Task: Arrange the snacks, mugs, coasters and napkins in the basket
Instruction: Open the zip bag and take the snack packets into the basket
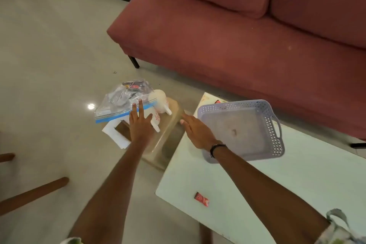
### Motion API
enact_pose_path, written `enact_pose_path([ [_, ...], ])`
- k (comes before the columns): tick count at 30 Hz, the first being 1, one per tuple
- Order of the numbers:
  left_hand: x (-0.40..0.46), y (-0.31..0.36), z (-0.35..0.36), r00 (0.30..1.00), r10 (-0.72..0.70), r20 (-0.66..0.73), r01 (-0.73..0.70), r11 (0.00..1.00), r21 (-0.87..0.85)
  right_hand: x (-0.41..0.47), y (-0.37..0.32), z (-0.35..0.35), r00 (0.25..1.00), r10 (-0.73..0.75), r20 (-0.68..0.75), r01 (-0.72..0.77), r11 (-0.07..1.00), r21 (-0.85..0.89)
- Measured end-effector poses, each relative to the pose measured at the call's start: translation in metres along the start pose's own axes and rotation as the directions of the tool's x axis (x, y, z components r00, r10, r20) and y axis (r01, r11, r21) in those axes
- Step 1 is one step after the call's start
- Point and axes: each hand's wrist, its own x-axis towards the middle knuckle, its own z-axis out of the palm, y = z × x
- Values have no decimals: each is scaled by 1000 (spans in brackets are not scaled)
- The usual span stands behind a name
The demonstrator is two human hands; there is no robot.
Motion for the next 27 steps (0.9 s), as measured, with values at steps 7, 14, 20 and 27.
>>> enact_pose_path([
  [7, 33, -17, 0, 991, -85, 106, 79, 995, 56, 15, -8, 7, 997, -49, 56, 48, 999, 18],
  [14, 70, -41, -67, 964, -79, -253, 83, 997, 4, 22, -26, -2, 995, -96, 15, 96, 995, 29],
  [20, 91, -62, -131, 923, -81, -377, 84, 996, -7, 17, -49, -13, 983, -180, -23, 181, 982, 58],
  [27, 86, -52, -201, 866, 44, -497, -86, 995, -60, -7, -85, -40, 971, -229, -65, 235, 967, 99],
])
